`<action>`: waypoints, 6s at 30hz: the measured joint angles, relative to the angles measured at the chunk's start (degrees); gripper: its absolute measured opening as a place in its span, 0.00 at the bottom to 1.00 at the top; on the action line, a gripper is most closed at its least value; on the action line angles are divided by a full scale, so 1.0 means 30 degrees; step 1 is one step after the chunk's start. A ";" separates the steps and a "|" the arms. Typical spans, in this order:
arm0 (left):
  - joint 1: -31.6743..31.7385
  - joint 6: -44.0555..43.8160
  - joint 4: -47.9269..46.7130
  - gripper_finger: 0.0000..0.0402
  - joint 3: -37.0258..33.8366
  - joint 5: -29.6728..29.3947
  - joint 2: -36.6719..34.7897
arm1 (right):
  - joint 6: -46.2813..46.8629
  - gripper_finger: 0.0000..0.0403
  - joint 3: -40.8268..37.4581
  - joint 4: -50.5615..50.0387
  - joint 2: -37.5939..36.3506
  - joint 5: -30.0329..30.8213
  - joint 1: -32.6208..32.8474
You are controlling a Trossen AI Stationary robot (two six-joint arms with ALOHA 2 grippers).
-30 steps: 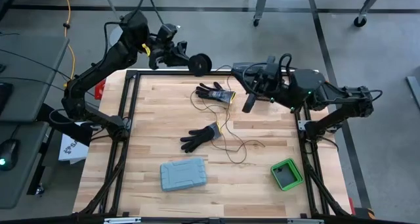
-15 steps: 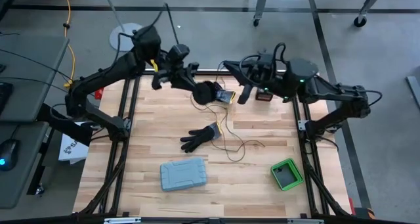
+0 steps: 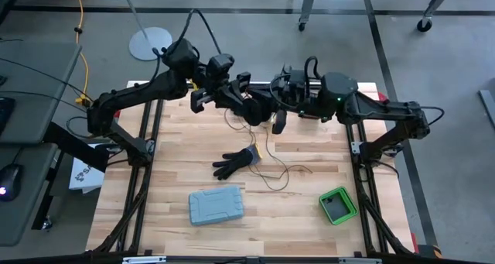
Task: Coil cords
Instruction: Coil the black wire cable onto the black spool
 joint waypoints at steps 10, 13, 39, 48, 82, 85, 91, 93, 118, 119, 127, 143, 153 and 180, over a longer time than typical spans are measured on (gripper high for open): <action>0.0022 0.0542 0.3903 0.00 -0.0001 -0.2035 -0.0014 | 0.1119 0.00 0.0007 -0.0456 0.0581 -0.0533 0.0132; 0.0200 0.0432 0.4999 0.00 -0.0001 -0.2282 -0.0014 | 0.1513 0.00 0.0007 -0.0397 0.0679 -0.0693 0.0132; 0.4773 0.0621 0.3637 0.00 0.0014 -0.0917 -0.1858 | -0.0762 0.01 -0.0029 -0.1100 0.0698 0.1382 0.0128; 0.4740 0.0566 0.3669 0.00 0.0014 -0.1225 -0.1981 | -0.1420 0.34 -0.0022 -0.1707 0.1925 0.2461 -0.0281; 0.5304 0.1419 0.3389 0.00 -0.0001 -0.1995 -0.2011 | 0.0652 0.01 -0.0029 -0.1838 0.3342 0.5078 -0.0019; 0.6269 0.1543 0.1853 0.00 -0.0001 -0.1996 -0.2250 | 0.0699 0.00 -0.0022 -0.3305 0.2507 0.5592 0.0514; 0.7911 0.3503 -0.4060 0.00 -0.0008 -0.1482 -0.3229 | 0.0674 0.00 -0.0022 -0.4714 0.0795 0.6555 0.1526; 0.8100 0.4143 -0.6327 0.00 -0.0008 -0.1165 -0.3471 | 0.0282 0.00 -0.0022 -0.4656 0.0216 0.7000 0.1696; 0.2683 0.5054 -1.2925 0.00 -0.0001 -0.1113 -0.2125 | -0.0513 0.00 -0.0015 -0.2491 -0.0590 0.0784 0.0092; 0.2594 0.5002 -1.2942 0.00 -0.0001 -0.1111 -0.2085 | -0.0510 0.00 -0.0015 -0.2482 -0.0611 0.0786 0.0088; 0.1555 0.3930 -1.2863 0.00 -0.0001 0.0361 -0.1974 | -0.0633 0.00 -0.0015 -0.4105 -0.0985 -0.0837 -0.0490; 0.0931 0.2717 -1.2996 0.00 -0.0001 0.0414 -0.2010 | 0.0274 0.00 -0.0015 -0.6819 -0.3078 -0.6935 -0.0925; -0.1118 -0.1453 -0.8570 0.00 -0.0001 0.1612 -0.1232 | -0.0160 0.00 -0.0022 -0.6336 -0.2489 -0.7895 -0.1535; -0.1505 -0.6511 0.4837 0.00 0.0006 -0.2309 -0.0014 | 0.0272 0.00 -0.0015 0.0167 0.0233 -0.9167 -0.1675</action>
